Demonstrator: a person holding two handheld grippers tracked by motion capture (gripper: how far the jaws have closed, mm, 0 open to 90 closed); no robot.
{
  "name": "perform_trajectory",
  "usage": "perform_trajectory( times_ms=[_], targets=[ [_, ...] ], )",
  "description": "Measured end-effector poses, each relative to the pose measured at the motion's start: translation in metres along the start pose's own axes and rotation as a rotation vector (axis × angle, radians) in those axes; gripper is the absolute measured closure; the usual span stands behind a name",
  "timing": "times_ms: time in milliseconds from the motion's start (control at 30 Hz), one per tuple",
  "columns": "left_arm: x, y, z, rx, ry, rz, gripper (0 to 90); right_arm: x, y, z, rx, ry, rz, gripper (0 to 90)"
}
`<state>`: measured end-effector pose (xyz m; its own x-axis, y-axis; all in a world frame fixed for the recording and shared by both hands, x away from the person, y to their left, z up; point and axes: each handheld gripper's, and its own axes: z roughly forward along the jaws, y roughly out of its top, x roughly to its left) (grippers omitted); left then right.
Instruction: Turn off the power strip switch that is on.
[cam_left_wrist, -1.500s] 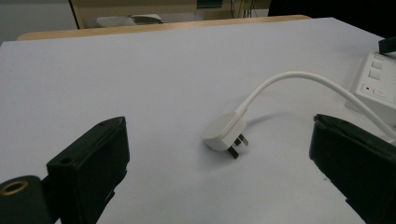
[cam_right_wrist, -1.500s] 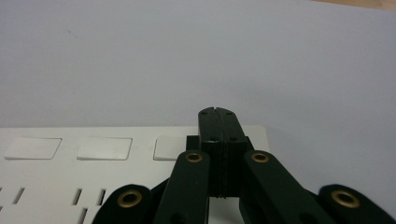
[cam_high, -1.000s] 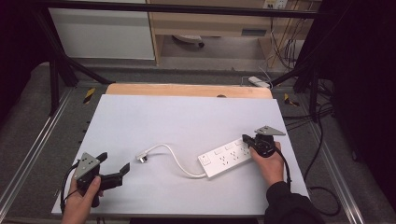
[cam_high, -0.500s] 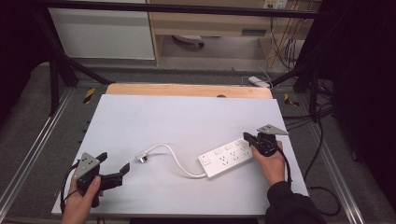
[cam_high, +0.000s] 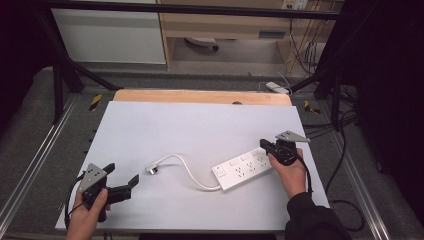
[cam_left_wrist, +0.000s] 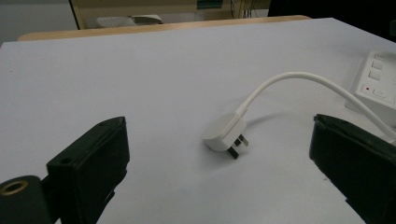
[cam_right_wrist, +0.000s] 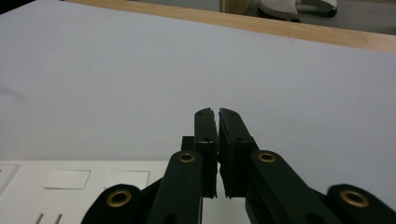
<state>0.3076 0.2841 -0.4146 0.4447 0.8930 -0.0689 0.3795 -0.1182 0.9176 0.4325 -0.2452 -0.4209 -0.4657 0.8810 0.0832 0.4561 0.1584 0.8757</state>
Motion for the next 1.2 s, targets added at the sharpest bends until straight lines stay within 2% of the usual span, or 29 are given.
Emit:
perform_trajectory(
  times_ms=[233, 533, 833, 967, 1200],
  targets=[
    [0.000, 0.000, 0.000, -0.002, 0.002, -0.003, 5.1, 0.003, 0.005, -0.001, -0.010, 0.010, 0.011, 75.9],
    [0.001, 0.000, 0.000, -0.001, 0.004, -0.003, 5.1, 0.003, 0.010, -0.002, 0.010, -0.004, 0.061, 52.7],
    [0.001, 0.000, 0.000, 0.000, 0.004, -0.006, 5.1, 0.005, 0.017, -0.004, 0.004, -0.011, 0.057, 25.7],
    [0.001, 0.000, 0.000, 0.003, 0.009, -0.005, 5.1, 0.006, 0.021, -0.007, -0.022, -0.021, 0.045, 15.8],
    [0.000, 0.000, 0.000, 0.004, 0.007, -0.008, 5.1, 0.008, 0.028, -0.016, -0.052, -0.040, 0.041, 5.5]
  ],
)
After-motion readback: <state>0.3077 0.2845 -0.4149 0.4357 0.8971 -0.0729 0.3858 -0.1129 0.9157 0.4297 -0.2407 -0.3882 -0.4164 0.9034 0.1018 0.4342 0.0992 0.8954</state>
